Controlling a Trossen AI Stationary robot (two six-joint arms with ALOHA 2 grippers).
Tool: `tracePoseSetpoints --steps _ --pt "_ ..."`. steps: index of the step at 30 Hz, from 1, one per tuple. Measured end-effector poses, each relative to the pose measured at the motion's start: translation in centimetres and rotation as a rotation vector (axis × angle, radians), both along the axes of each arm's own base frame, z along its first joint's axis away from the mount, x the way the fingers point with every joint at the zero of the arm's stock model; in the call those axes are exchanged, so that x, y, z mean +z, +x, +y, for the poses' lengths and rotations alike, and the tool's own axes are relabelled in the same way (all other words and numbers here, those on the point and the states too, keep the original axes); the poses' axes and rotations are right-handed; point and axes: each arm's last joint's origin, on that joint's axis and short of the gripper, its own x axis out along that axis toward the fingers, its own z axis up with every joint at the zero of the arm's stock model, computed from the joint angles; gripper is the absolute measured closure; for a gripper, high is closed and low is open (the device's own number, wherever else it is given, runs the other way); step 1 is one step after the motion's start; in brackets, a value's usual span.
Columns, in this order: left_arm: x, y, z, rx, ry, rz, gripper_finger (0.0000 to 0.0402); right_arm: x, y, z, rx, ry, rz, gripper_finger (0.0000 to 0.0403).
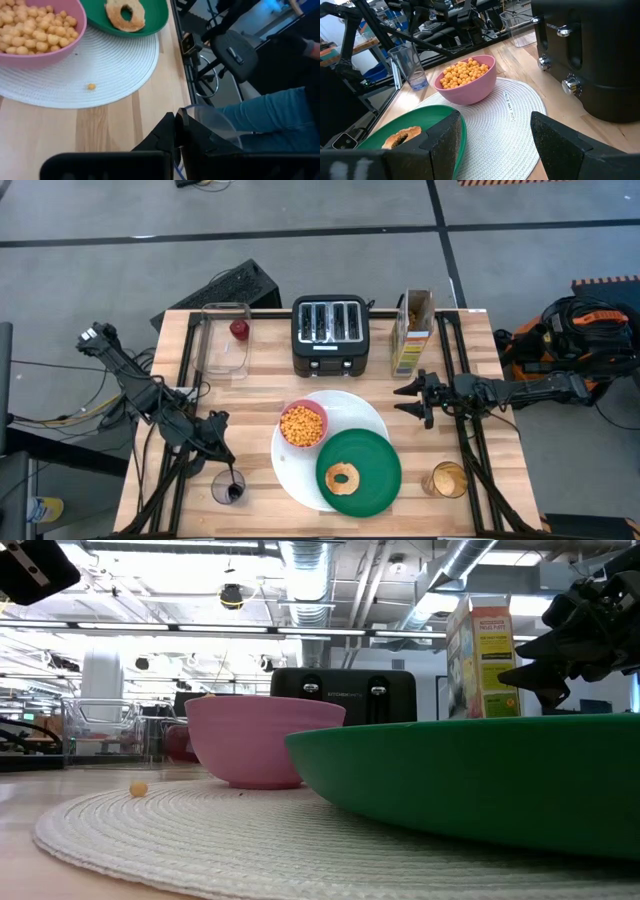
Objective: Arrange a breakfast setting
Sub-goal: Put the spoon on the left of the pink bowl
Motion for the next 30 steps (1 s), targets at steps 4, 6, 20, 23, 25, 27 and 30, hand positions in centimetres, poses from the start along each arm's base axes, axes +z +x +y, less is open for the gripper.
tracePoseSetpoints --steps 4,6,20,23,25,27,30 --pt "1.0 0.0 0.0 0.001 -0.004 -0.01 0.0397 0.0 0.0 0.0 0.0 0.0 0.0 0.0143" --pt "2.0 -0.1 0.2 0.006 0.012 -0.024 0.0397 0.0 0.0 0.0 0.0 0.0 0.0 0.0143" --pt "9.1 -1.6 1.7 0.03 0.056 -0.093 0.0397 0.0 0.0 0.0 0.0 0.0 0.0 0.0143" --pt "10.4 -2.0 2.1 0.033 0.044 -0.108 0.0397 0.0 0.0 0.0 0.0 0.0 0.0 0.0143" --pt "11.2 -2.2 2.3 0.047 0.035 -0.13 0.0397 0.0 0.0 0.0 0.0 0.0 0.0 0.0143" --pt "12.1 -2.3 2.6 0.079 0.03 -0.163 0.0397 0.0 0.0 0.0 0.0 0.0 0.0 0.0143" --pt "12.6 -2.3 3.0 0.188 0.07 -0.213 0.0397 0.0 0.0 0.0 0.0 0.0 0.0 0.0143"
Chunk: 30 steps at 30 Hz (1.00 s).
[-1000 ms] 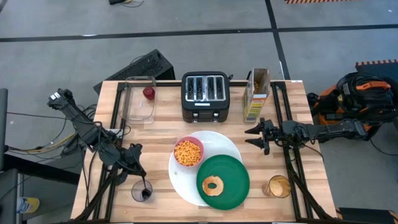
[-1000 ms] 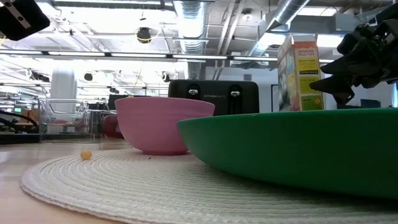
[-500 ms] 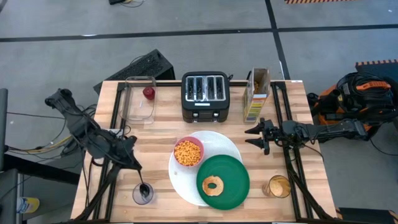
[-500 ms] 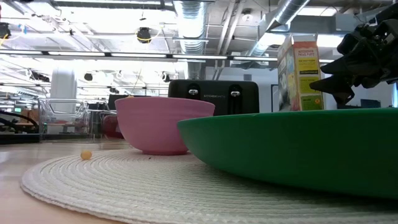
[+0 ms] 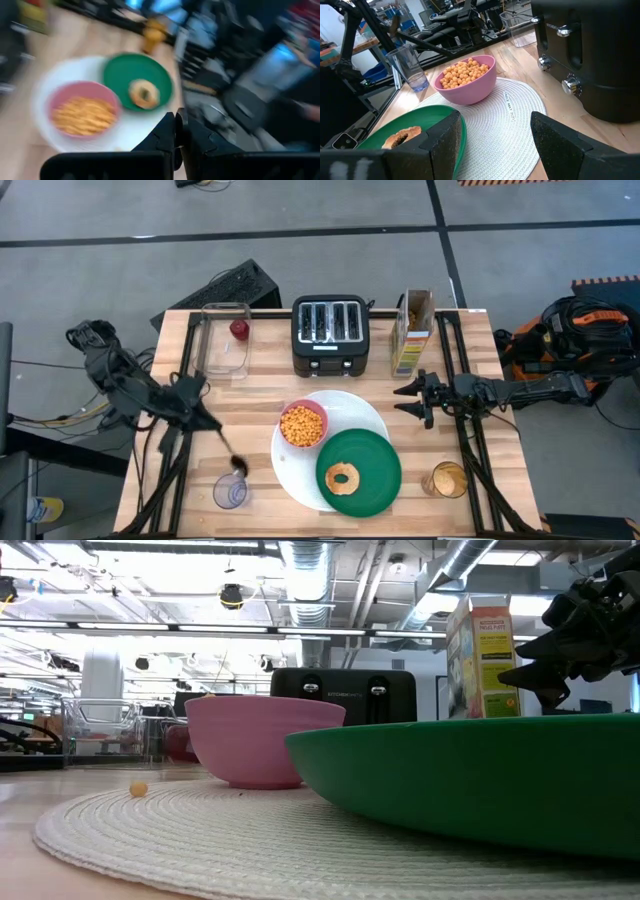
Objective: Arrange a breakfast setting
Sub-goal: Put the spoon on the left of the pink bowl
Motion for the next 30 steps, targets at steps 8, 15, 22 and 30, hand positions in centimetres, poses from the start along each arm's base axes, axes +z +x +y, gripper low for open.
tracePoseSetpoints --steps 8,15,22,30 --pt "-2.2 1.2 1.3 0.275 0.082 0.039 0.0397 0.0 0.0 0.0 0.0 0.0 0.0 0.0143" --pt "-5.7 2.5 1.9 0.269 0.042 0.183 0.0398 0.0 0.0 0.0 0.0 0.0 0.0 0.0143" --pt "-6.9 4.4 3.0 0.229 -0.064 0.149 0.0398 0.0 0.0 0.0 0.0 0.0 0.0 0.0143" --pt "-10.9 5.6 4.4 0.241 -0.176 0.216 0.0398 0.0 0.0 0.0 0.0 0.0 0.0 0.0143"
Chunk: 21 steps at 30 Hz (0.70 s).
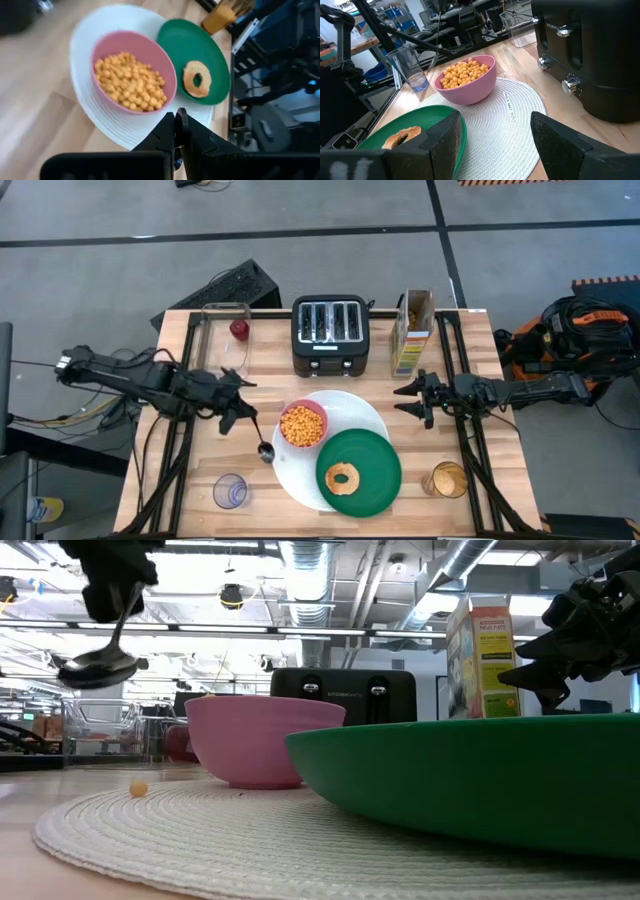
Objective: Arrange a breakfast setting
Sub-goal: Put the spoon on the left of the pink bowl
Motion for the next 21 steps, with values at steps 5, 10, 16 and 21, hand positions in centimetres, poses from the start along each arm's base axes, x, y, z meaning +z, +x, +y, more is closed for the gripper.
tracePoseSetpoints --steps 5,10,16,21 --pt "-2.7 0.8 0.2 -0.032 -0.132 -0.033 0.0398 0.0 0.0 0.0 0.0 0.0 0.0 0.0143" --pt "-5.4 0.6 0.6 -0.002 -0.207 0.046 0.0398 0.0 0.0 0.0 0.0 0.0 0.0 0.0143" --pt "-7.0 0.5 0.9 0.03 -0.238 0.045 0.0398 0.0 0.0 0.0 0.0 0.0 0.0 0.0143" --pt "-8.6 0.3 1.2 0.034 -0.283 0.057 0.0398 0.0 0.0 0.0 0.0 0.0 0.0 0.0143"
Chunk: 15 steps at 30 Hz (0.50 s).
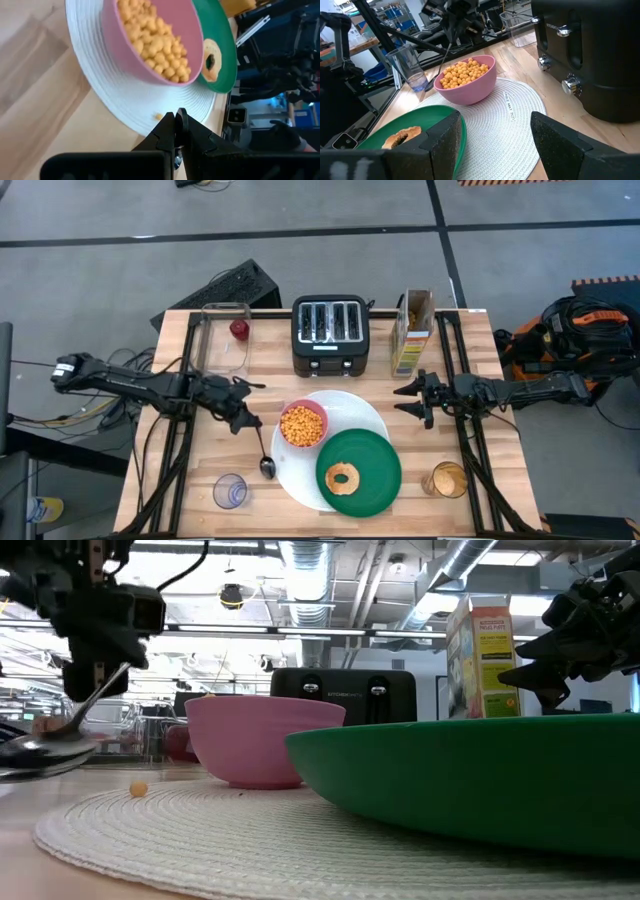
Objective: Arrange a breakfast setting
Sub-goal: Put the spoon on the left of the pink bowl
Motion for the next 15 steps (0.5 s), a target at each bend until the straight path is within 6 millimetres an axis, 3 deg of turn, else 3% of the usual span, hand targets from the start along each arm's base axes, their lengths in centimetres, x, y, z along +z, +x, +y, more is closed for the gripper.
tracePoseSetpoints --steps 15 --pt "-4.1 -1.0 1.3 0.053 -0.139 -0.02 0.0398 0.0 0.0 0.0 0.0 0.0 0.001 0.0143"
